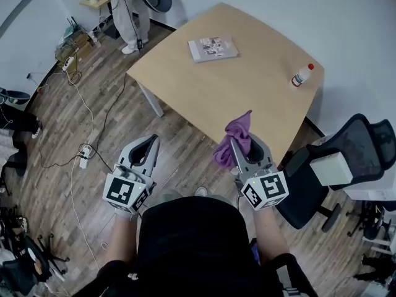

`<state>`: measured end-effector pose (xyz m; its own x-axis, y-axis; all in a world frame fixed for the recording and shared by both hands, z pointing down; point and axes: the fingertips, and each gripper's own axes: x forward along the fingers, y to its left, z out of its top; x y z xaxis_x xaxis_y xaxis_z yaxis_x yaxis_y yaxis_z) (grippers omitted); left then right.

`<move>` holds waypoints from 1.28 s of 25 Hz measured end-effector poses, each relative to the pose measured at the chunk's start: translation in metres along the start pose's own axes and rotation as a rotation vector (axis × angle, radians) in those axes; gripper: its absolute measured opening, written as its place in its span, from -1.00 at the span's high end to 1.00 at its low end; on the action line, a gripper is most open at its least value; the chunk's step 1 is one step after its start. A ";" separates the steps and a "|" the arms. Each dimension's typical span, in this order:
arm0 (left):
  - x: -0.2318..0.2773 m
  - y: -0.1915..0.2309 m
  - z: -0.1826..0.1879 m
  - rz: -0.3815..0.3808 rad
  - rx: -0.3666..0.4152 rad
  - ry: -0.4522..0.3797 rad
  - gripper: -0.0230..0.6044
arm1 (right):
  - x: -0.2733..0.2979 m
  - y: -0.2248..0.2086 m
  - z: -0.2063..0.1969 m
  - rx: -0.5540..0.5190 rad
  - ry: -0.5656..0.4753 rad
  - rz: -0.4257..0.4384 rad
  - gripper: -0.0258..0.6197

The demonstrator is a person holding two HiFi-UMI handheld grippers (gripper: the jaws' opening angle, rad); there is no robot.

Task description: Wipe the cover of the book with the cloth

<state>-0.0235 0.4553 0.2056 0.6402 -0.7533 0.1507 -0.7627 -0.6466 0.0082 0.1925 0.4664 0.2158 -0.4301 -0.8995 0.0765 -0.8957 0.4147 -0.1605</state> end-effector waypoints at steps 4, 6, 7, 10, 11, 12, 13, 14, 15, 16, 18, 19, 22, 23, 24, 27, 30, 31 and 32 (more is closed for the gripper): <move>0.015 -0.005 -0.002 -0.018 0.009 0.017 0.86 | -0.001 -0.018 -0.007 0.028 0.001 -0.019 0.50; 0.023 -0.003 -0.003 -0.018 0.015 0.018 0.86 | -0.001 -0.024 -0.007 0.024 0.000 -0.026 0.50; 0.027 0.000 -0.003 -0.018 0.014 0.016 0.86 | 0.001 -0.027 -0.006 0.020 0.002 -0.031 0.50; 0.040 0.008 -0.007 -0.025 0.001 0.019 0.86 | 0.007 -0.033 -0.010 0.022 0.014 -0.044 0.50; 0.045 0.011 -0.008 -0.030 0.002 0.018 0.86 | 0.011 -0.035 -0.012 0.023 0.018 -0.049 0.50; 0.051 0.014 -0.008 -0.035 0.004 0.016 0.86 | 0.015 -0.037 -0.014 0.022 0.023 -0.053 0.50; 0.057 0.019 -0.008 -0.040 0.004 0.014 0.86 | 0.021 -0.040 -0.016 0.021 0.028 -0.058 0.50; 0.063 0.025 -0.010 -0.045 0.000 0.015 0.86 | 0.028 -0.042 -0.017 0.020 0.033 -0.064 0.50; 0.070 0.031 -0.011 -0.051 -0.006 0.016 0.86 | 0.036 -0.045 -0.018 0.019 0.038 -0.070 0.50; 0.076 0.039 -0.012 -0.057 -0.010 0.018 0.86 | 0.045 -0.047 -0.017 0.017 0.040 -0.075 0.50; 0.091 0.057 -0.014 -0.068 -0.015 0.022 0.86 | 0.064 -0.050 -0.015 0.011 0.043 -0.084 0.50; 0.098 0.068 -0.014 -0.073 -0.019 0.022 0.86 | 0.075 -0.052 -0.014 0.007 0.046 -0.088 0.50; 0.123 0.101 -0.012 -0.093 -0.033 0.022 0.86 | 0.111 -0.058 -0.010 0.002 0.057 -0.106 0.50; 0.132 0.112 -0.012 -0.104 -0.038 0.025 0.86 | 0.123 -0.060 -0.007 0.001 0.060 -0.115 0.50; 0.140 0.123 -0.011 -0.115 -0.042 0.029 0.86 | 0.136 -0.061 -0.004 -0.001 0.063 -0.125 0.50; 0.164 0.156 -0.014 -0.153 -0.049 0.041 0.86 | 0.170 -0.062 0.003 -0.012 0.068 -0.151 0.50; 0.189 0.190 -0.017 -0.189 -0.062 0.053 0.86 | 0.205 -0.065 0.006 -0.018 0.082 -0.183 0.50; 0.198 0.201 -0.019 -0.203 -0.070 0.059 0.86 | 0.216 -0.066 0.008 -0.021 0.086 -0.193 0.50; 0.206 0.210 -0.022 -0.218 -0.079 0.065 0.86 | 0.227 -0.067 0.010 -0.027 0.090 -0.203 0.50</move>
<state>-0.0541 0.1668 0.2596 0.7854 -0.5856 0.2004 -0.6133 -0.7799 0.1249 0.1557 0.2336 0.2341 -0.2480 -0.9495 0.1922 -0.9671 0.2311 -0.1062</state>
